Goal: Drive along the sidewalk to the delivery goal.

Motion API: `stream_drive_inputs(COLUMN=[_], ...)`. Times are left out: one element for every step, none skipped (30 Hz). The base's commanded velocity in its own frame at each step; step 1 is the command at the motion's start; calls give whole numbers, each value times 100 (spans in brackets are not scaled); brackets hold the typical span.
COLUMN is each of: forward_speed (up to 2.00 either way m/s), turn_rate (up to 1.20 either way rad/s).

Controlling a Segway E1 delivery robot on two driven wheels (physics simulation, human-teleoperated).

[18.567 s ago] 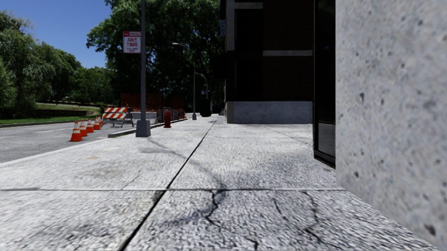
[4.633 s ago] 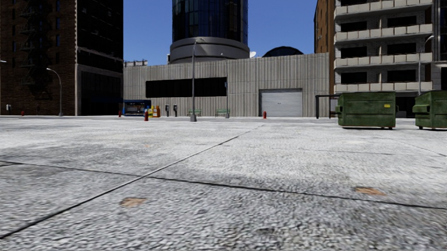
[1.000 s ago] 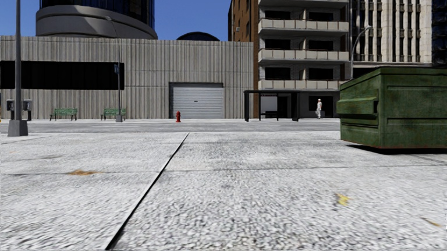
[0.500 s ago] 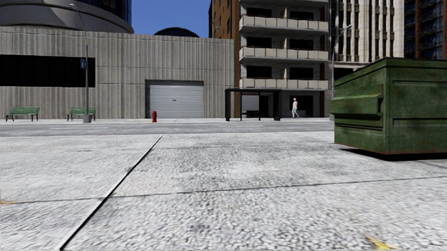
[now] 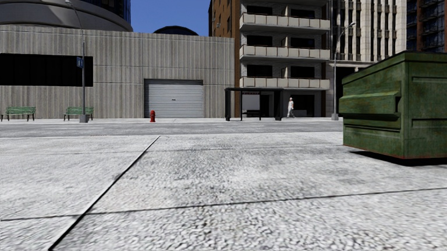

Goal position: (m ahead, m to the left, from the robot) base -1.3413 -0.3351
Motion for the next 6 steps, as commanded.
stream_drive_inputs(forward_speed=[0, 0, 0, 0, 0, 0], turn_rate=[0, 0, 0, 0, 0, 0])
